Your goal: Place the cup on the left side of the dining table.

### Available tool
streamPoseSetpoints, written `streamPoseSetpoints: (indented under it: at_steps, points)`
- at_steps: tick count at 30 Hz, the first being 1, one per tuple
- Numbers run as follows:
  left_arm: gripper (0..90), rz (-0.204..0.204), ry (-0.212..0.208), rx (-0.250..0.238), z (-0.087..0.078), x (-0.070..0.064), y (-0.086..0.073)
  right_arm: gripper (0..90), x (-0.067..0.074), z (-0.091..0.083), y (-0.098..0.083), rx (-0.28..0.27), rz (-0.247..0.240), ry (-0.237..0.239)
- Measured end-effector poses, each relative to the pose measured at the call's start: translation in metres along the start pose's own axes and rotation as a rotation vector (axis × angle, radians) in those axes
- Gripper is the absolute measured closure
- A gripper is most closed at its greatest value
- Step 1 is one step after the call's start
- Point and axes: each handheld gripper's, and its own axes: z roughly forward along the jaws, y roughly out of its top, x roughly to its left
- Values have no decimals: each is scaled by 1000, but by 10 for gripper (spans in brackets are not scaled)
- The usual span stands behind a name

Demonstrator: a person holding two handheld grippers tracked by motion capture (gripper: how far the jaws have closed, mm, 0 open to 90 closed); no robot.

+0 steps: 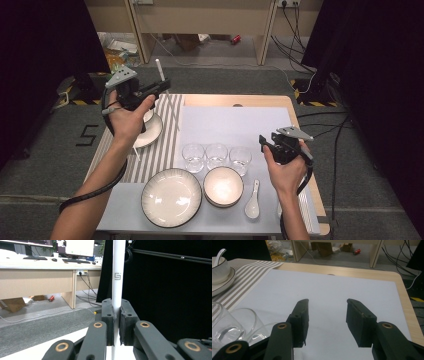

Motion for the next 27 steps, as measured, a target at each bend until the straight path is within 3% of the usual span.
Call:
streamPoseSetpoints:
  at_steps: [27]
  points:
    - [834, -21, 70, -7, -46, 25, -18, 535, -3, 0, -8, 28, 28, -1]
